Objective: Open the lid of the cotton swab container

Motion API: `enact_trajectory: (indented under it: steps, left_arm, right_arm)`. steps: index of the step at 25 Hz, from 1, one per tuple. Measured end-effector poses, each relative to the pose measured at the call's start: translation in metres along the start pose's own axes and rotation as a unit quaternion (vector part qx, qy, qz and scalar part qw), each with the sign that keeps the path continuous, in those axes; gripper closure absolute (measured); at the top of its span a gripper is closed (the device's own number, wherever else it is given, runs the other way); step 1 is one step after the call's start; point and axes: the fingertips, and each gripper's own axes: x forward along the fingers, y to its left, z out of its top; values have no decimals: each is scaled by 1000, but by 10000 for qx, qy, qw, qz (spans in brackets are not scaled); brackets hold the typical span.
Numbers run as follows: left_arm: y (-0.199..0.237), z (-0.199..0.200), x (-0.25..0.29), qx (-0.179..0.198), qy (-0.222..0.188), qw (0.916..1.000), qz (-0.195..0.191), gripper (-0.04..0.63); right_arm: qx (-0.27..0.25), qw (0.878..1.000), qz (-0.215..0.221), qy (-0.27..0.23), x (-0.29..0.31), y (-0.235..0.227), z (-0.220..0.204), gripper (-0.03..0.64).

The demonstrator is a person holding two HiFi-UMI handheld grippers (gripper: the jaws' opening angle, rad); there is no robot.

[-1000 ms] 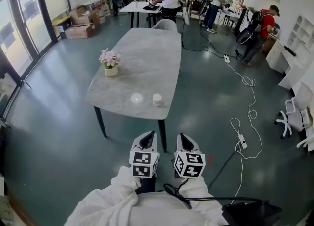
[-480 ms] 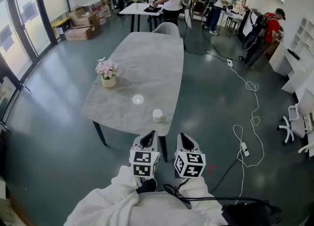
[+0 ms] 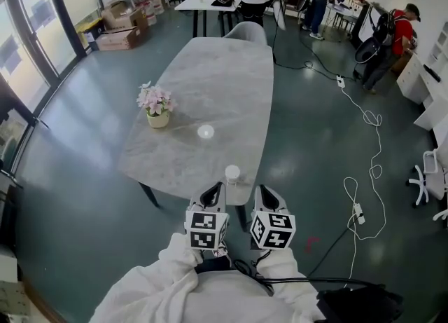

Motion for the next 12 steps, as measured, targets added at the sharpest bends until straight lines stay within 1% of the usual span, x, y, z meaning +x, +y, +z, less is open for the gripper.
enact_trajectory:
  steps: [4, 7, 12]
  left_arm:
    - [9, 4, 19, -76, 41, 10000, 36, 593]
    - [16, 3, 32, -217, 81, 9997, 59, 594]
    - [17, 0, 51, -388, 165, 9991, 2, 594]
  right_arm:
    - [-33, 9999, 36, 100, 21, -5, 6, 555]
    - [-100, 9998, 46, 171, 33, -6, 10, 555]
    - [-189, 9994, 27, 281, 47, -13, 18, 555]
